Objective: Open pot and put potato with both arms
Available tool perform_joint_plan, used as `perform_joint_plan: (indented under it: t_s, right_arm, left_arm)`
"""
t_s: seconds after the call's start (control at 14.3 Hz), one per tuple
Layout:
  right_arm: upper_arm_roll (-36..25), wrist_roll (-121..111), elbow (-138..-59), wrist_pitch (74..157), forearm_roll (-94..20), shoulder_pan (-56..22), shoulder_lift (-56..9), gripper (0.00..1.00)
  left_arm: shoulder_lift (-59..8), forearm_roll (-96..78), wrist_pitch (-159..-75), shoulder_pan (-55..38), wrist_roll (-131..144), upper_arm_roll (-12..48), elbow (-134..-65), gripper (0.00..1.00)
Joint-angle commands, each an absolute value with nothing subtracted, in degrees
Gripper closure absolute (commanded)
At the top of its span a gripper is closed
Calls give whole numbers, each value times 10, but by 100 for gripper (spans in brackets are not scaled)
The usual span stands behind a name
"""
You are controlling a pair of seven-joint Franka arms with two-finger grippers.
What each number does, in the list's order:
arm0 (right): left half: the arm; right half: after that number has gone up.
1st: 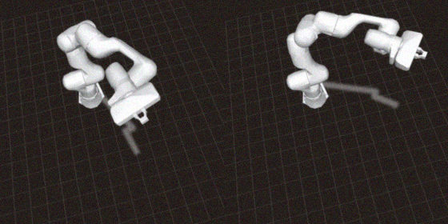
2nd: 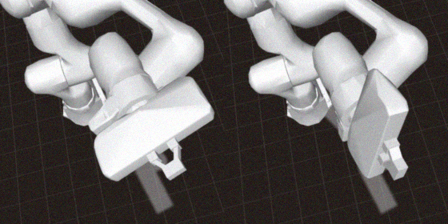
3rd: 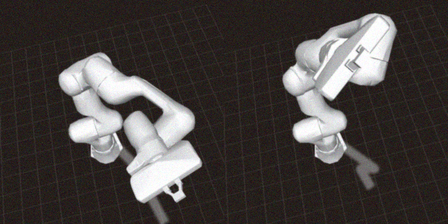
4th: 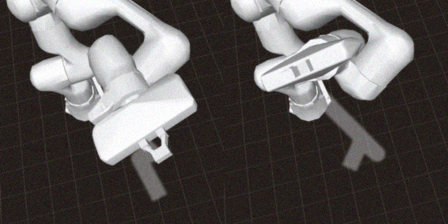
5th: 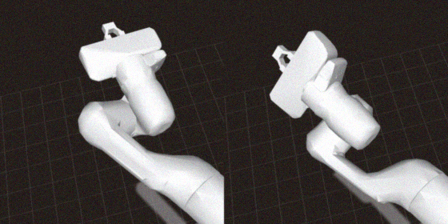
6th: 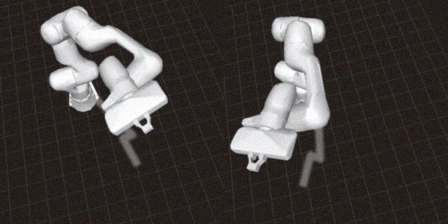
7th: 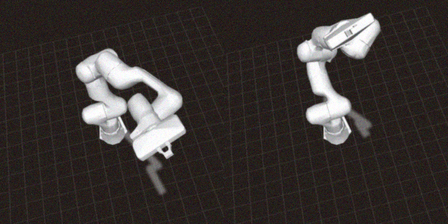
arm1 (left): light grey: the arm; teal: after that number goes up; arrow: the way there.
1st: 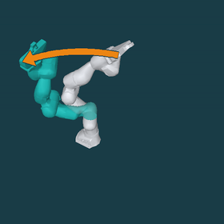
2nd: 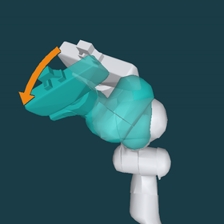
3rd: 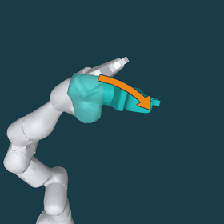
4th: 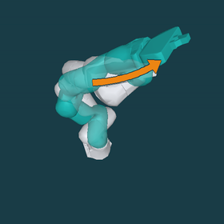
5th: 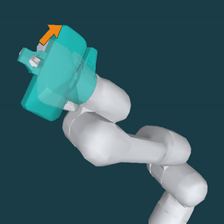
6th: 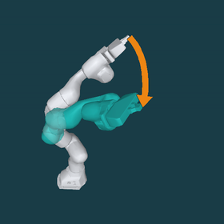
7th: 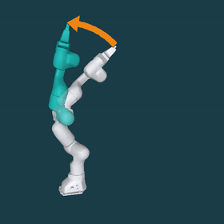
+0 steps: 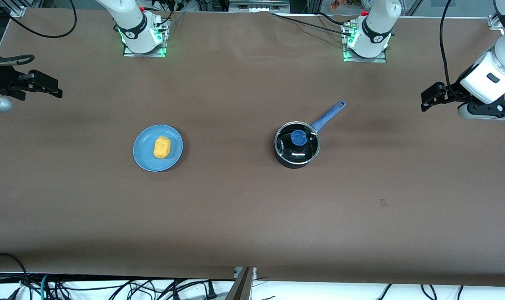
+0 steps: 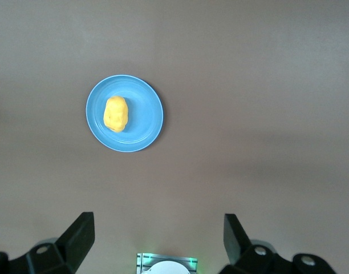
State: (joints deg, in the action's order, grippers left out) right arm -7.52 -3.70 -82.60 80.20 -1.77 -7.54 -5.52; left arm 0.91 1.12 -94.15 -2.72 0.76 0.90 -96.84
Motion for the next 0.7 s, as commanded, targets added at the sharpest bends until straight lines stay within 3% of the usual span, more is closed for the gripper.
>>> perform_joint_plan:
  t_s: [0.0,0.63]
  right_arm:
    - [-74,-40,-829,808,-27,-71,-53,0]
    - [-74,-40,-829,809,-31,-71,-53,0]
  left_arm:
    - [4,22,-929,-27,3,15,-950,0]
    - [4,14,-928,-31,2,25,-948,0]
